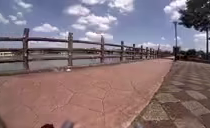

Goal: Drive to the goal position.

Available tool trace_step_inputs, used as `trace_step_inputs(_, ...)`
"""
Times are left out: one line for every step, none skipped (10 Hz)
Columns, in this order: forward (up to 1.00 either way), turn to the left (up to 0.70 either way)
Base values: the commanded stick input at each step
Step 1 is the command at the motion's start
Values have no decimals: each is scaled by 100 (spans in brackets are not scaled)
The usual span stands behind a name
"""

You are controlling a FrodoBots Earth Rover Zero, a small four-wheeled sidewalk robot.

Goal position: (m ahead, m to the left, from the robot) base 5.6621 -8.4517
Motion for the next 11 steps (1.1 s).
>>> trace_step_inputs(30, 0)
trace_step_inputs(30, 0)
trace_step_inputs(30, 0)
trace_step_inputs(30, 0)
trace_step_inputs(36, 0)
trace_step_inputs(50, 0)
trace_step_inputs(50, 0)
trace_step_inputs(50, 0)
trace_step_inputs(50, 0)
trace_step_inputs(50, -4)
trace_step_inputs(50, -27)
